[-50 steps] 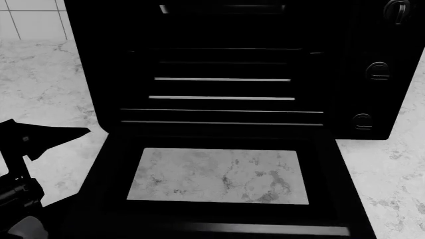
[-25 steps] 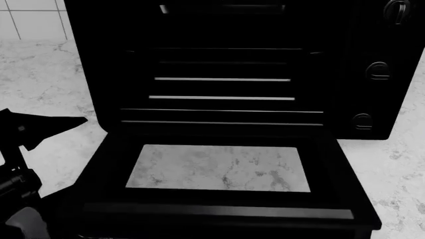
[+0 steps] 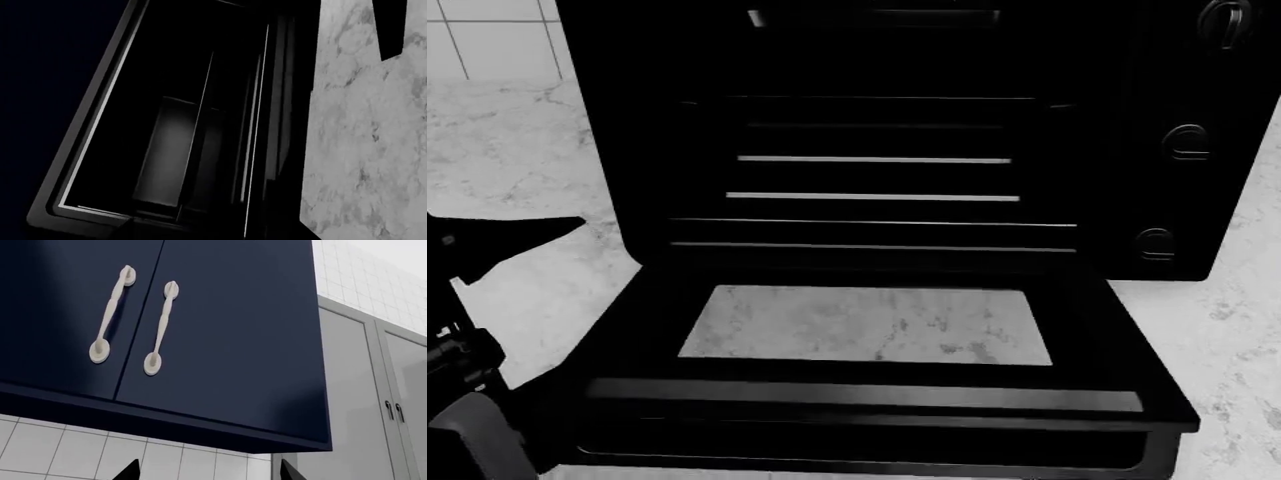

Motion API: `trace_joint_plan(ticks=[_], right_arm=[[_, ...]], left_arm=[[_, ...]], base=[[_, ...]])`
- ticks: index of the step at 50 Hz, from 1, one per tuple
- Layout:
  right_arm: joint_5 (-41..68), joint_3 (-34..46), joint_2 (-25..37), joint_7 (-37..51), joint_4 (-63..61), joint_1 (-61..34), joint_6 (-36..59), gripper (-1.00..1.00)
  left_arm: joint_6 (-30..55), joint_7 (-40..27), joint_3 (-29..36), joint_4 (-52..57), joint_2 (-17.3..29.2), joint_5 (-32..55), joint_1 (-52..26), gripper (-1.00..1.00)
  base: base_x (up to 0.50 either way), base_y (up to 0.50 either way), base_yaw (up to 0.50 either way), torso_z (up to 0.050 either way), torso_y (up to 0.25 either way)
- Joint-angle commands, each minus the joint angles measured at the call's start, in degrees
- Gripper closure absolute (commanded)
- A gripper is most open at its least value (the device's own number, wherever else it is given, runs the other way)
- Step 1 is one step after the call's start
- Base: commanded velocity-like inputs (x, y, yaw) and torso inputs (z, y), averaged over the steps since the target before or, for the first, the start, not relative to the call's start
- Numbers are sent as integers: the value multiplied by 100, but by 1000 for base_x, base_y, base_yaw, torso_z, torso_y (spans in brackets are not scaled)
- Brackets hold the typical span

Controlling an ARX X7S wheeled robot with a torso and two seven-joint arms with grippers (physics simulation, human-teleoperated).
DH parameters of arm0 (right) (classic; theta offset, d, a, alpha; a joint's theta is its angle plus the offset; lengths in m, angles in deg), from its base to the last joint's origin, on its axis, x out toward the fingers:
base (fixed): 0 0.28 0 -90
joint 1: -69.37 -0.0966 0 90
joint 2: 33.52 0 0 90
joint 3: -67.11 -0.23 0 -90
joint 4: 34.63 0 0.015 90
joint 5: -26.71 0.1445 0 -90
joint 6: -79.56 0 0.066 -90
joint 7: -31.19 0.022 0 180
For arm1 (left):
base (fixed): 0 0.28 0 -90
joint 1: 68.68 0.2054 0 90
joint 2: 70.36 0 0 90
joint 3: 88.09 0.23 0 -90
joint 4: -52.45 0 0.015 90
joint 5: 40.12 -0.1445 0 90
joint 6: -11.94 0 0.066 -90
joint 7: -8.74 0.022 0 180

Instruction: Close the toaster oven door.

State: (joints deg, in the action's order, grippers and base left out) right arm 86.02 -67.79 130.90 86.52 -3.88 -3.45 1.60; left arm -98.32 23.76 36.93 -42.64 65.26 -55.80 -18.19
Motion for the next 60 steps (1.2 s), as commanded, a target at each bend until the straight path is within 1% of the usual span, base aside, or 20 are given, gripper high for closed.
trace_joint_plan(ticks=[1,14,20,24,32,35,36,40,48,55,60], right_arm=[[0,-27,-17,-13,-2,17,-8,-100],[20,-109,-7,-22,4,74,-24,-100],[-2,-122,-24,-23,2,112,-39,-100],[-16,-156,-60,-39,-12,149,-37,-100],[-41,-229,-117,-70,-20,243,-78,-100],[-49,-259,-132,-77,-23,278,-86,-100],[-66,-264,-155,-88,-27,298,-93,-100],[-68,-333,-172,-85,-45,375,-111,-100],[-66,-608,-265,-149,-51,631,-172,-100],[-34,-713,-143,-51,-43,778,-251,-100],[6,-830,-118,-31,-47,868,-266,-100]], left_arm=[[248,-406,-650,823,-587,982,-174,-100],[326,-588,-743,897,-725,1109,-129,-100],[758,-617,-813,1169,-766,1443,93,-100],[970,-683,-824,1343,-800,1519,236,-100],[2026,-1048,-993,1929,-1060,1839,473,-100],[2215,-1110,-1034,2092,-1126,1956,512,-100],[2417,-1172,-1099,2228,-1203,2113,521,-100],[2757,-1238,-1173,2499,-1353,2410,509,-100],[3582,-1444,-1318,2883,-1634,2919,367,-100],[4107,-1706,-1532,2972,-1871,3280,222,-100],[4625,-1980,-1749,2968,-2162,3677,38,-100]], base=[[12,-8,-14,0,0],[1,-6,-6,1,2],[-2,-1,0,0,4],[-2,0,-2,3,3],[-3,-1,-2,0,4],[0,-2,-2,3,3],[0,0,0,0,0],[-2,0,-2,0,3],[-3,0,-1,1,4],[-1,-1,-1,1,3],[-2,0,-2,0,4]])
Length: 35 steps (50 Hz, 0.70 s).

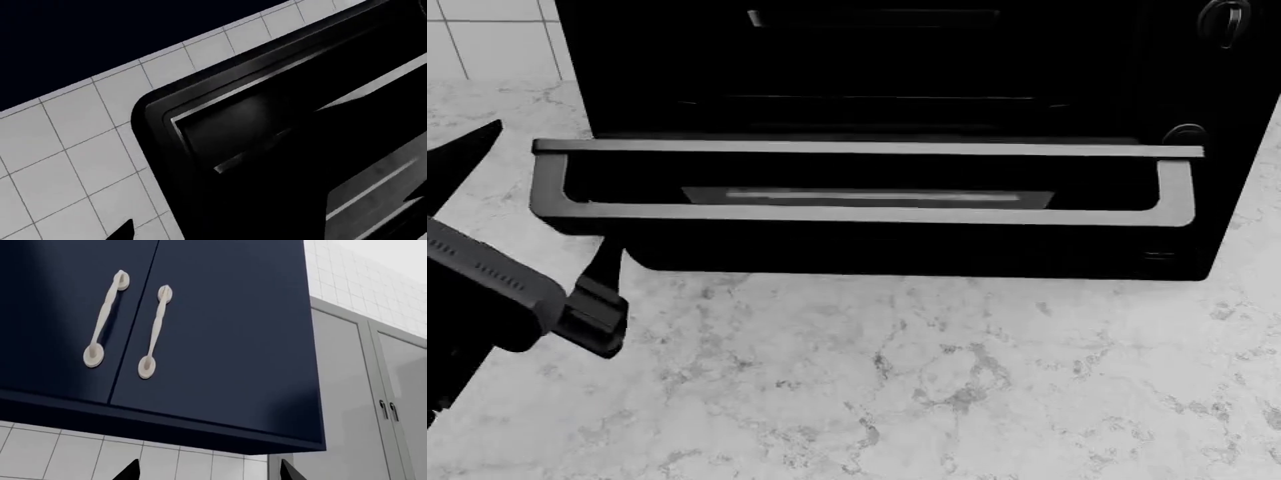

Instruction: Close the toaster oven door.

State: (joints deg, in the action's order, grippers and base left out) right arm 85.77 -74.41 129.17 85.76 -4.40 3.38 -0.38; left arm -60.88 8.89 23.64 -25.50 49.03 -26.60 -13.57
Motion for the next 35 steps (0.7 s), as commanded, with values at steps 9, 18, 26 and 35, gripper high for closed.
trace_joint_plan(ticks=[9,18,26,35], right_arm=[[-42,-248,-20,7,22,368,-169,-100],[-33,-365,-80,-39,23,449,-188,-100],[17,-392,60,51,47,475,-236,-100],[-37,-346,45,49,86,502,-300,-100]], left_arm=[[1525,-816,-665,1191,-890,1254,-716,-100],[1693,-1030,-854,674,-1180,1420,-966,-100],[1637,-1037,-726,262,-1273,1258,-1266,-100],[1458,-1018,-545,-379,-1451,1038,-1615,-100]], base=[[-2,0,0,2,4],[-1,0,-1,1,5],[0,0,-1,1,4],[-1,0,-1,1,5]])
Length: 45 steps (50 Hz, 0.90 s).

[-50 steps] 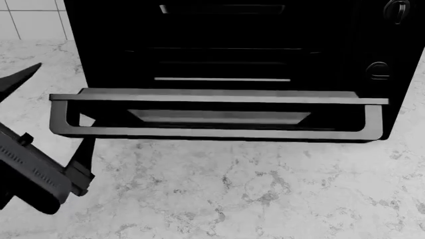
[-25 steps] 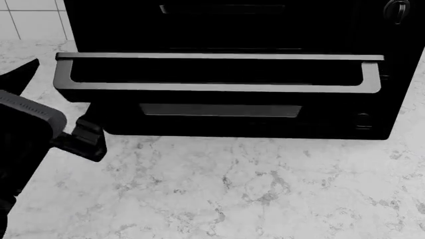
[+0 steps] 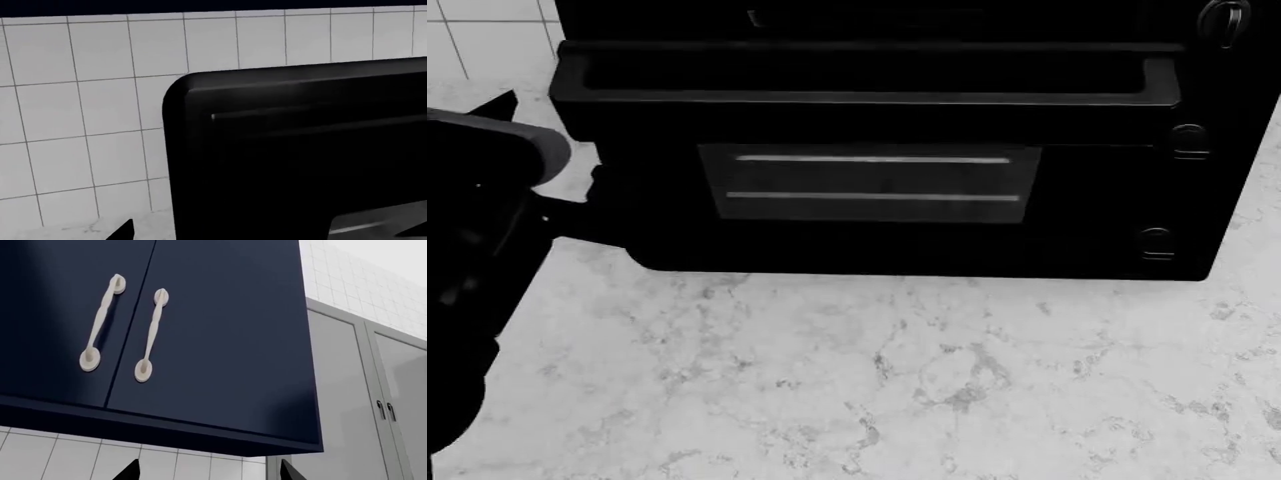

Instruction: Close the toaster oven door.

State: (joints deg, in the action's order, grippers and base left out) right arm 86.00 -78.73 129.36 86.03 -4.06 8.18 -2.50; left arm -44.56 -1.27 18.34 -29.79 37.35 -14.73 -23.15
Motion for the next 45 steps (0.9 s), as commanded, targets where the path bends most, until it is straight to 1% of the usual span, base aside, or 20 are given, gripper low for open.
trace_joint_plan(ticks=[1,18,29,45], right_arm=[[-80,115,30,26,60,24,-108,-100],[-15,-86,-116,-80,30,67,-22,-100],[-149,106,-104,-91,150,64,-147,-100],[-41,-181,-355,-264,69,82,25,-100]], left_arm=[[-200,-2,7,-27,-299,-179,-683,-100],[-650,51,247,-1138,-591,-495,-1159,-100],[-1251,152,412,-2350,-817,-787,-1549,-100],[-1654,123,562,-3230,-1009,-987,-1902,-100]], base=[[0,0,0,10,10],[0,0,-1,1,4],[0,-1,-1,1,3],[28,-7,-18,4,1]])
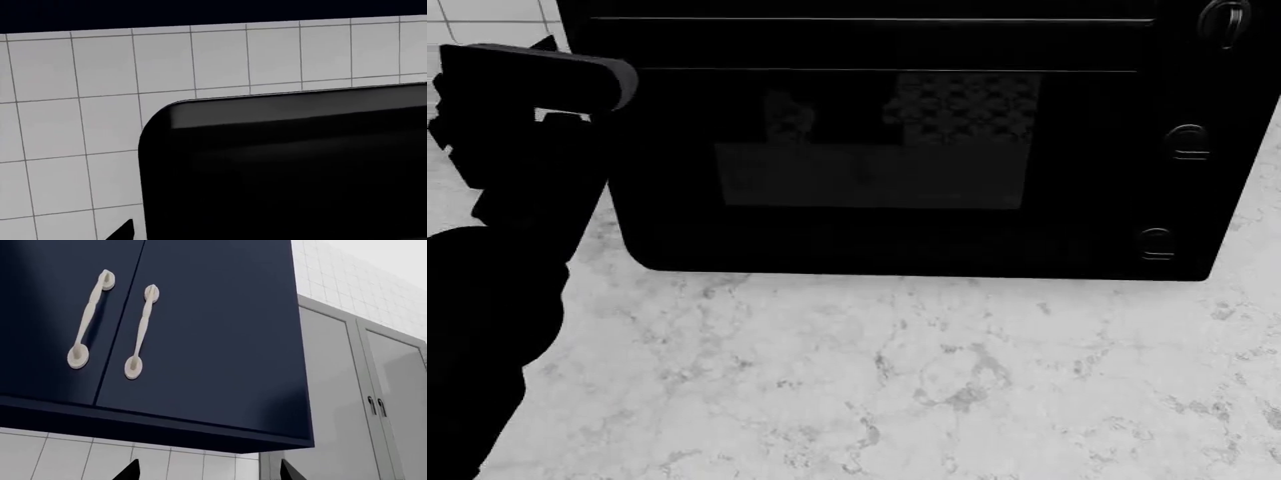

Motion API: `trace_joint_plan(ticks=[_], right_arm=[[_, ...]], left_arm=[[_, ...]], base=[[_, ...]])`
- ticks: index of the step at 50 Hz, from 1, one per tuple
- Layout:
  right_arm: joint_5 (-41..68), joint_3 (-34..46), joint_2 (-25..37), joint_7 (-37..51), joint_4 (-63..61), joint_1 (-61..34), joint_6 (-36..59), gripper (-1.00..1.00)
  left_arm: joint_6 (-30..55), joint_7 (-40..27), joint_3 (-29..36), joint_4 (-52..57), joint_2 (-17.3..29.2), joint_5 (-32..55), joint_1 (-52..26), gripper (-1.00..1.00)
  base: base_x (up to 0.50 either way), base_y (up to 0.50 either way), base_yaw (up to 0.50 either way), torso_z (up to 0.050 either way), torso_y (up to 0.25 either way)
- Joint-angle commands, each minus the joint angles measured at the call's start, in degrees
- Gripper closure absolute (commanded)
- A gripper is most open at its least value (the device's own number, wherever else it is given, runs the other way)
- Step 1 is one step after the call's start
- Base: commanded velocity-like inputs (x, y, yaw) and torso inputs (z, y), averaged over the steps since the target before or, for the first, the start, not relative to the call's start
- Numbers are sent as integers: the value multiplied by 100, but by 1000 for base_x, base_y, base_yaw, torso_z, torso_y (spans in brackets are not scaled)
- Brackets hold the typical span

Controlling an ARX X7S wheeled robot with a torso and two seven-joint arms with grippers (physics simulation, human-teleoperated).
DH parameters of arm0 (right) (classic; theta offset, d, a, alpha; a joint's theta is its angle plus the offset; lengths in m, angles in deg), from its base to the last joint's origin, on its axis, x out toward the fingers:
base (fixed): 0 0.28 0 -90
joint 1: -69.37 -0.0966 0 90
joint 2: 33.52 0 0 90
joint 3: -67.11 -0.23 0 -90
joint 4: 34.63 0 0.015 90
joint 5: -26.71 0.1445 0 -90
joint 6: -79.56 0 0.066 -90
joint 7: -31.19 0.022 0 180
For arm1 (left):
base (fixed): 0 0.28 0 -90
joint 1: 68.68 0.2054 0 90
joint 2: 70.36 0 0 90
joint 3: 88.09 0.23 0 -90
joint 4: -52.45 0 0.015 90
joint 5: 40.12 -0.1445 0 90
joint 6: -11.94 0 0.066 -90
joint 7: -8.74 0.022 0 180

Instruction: Close the toaster oven door.

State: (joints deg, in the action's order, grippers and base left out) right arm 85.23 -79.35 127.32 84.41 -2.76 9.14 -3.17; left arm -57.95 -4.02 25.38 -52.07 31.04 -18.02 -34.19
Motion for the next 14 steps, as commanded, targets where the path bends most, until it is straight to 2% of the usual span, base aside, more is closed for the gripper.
trace_joint_plan(ticks=[1,14], right_arm=[[40,-143,-176,-116,-69,-6,104,-100],[40,-178,-208,-134,-56,23,108,-100]], left_arm=[[-335,389,-124,-1051,-390,-681,-829,-100],[-1326,151,142,-3035,-720,-1238,-1632,-100]], base=[[41,-10,-27,0,0],[50,-12,-32,8,0]])
